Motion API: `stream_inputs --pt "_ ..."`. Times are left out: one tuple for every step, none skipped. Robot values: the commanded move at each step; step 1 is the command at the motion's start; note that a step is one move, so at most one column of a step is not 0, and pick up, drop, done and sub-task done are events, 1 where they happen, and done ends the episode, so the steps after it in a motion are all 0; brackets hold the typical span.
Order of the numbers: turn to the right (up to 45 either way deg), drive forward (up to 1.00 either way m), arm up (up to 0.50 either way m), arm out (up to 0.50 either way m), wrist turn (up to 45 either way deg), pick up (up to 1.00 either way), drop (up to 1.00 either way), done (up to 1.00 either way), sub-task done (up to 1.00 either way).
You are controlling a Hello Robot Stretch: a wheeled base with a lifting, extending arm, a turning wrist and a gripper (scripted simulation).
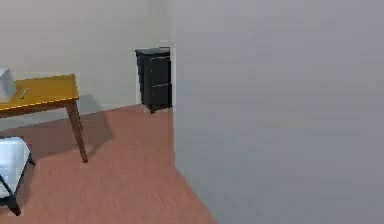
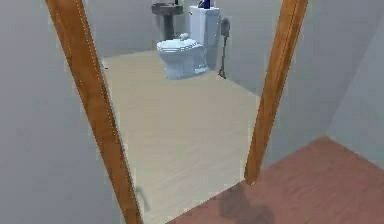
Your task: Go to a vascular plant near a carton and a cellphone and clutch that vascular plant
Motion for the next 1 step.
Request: stream_inputs --pt "45.0 0.0 0.0 0.0 0.0 0.0 0.0 0.0 0.0"
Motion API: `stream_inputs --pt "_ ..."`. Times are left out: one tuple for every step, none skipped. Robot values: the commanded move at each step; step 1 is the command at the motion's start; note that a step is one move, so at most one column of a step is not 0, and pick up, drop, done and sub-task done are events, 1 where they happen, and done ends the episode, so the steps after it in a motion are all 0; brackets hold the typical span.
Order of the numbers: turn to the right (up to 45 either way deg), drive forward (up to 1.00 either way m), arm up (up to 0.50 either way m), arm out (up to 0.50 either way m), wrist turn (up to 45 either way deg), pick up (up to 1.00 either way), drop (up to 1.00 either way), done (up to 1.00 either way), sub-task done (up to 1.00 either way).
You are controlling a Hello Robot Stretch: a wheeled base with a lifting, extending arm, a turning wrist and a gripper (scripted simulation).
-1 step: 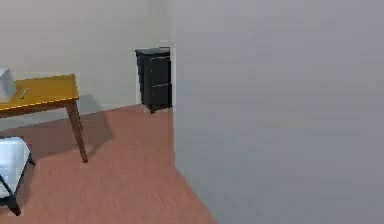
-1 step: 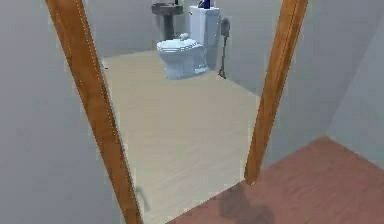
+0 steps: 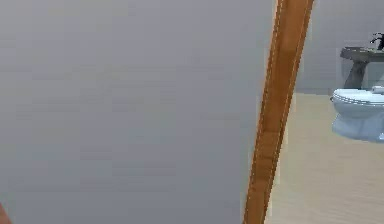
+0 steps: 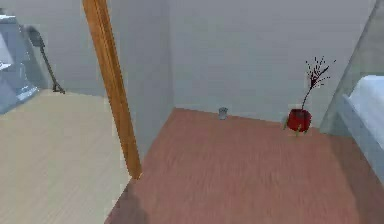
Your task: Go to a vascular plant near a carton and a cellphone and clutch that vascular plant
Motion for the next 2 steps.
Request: stream_inputs --pt "12.0 0.0 0.0 0.0 0.0 0.0 0.0 0.0 0.0" --pt "3.0 0.0 0.0 0.0 0.0 0.0 0.0 0.0 0.0"
